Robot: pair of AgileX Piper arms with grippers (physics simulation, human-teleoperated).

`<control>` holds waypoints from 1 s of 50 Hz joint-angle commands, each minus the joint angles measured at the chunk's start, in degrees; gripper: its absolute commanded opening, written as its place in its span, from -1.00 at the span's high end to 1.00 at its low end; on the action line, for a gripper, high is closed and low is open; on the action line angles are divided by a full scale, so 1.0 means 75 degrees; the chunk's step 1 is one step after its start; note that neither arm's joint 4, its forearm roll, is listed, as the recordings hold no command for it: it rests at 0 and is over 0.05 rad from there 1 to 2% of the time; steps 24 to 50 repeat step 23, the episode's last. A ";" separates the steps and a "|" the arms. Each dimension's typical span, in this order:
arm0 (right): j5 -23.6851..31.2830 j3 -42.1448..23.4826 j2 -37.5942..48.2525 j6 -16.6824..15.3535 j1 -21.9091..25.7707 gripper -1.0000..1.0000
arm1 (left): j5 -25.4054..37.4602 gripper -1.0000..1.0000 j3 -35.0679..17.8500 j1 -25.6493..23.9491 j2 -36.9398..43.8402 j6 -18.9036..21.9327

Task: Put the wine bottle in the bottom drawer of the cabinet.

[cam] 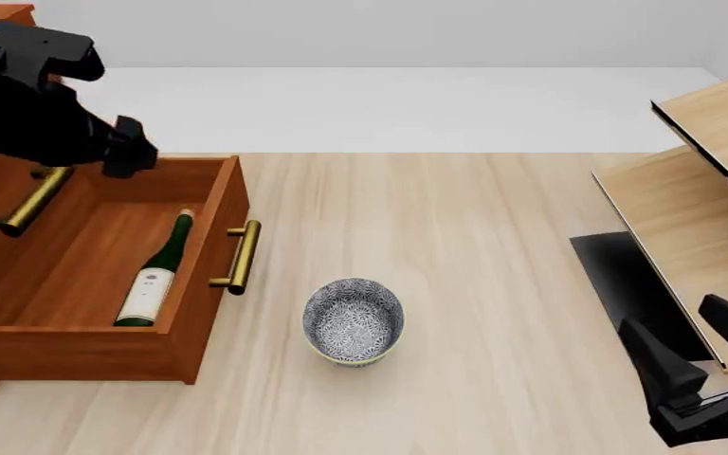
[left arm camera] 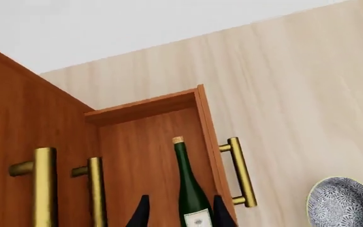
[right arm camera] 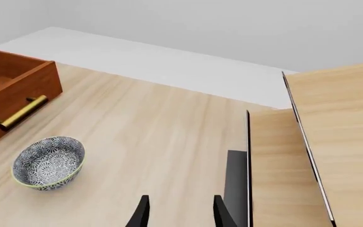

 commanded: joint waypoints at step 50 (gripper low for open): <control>0.0004 0.0000 -0.0023 -0.0046 0.0057 -1.00 | 0.2574 -1.00 -0.1528 -0.0566 -0.3478 0.0736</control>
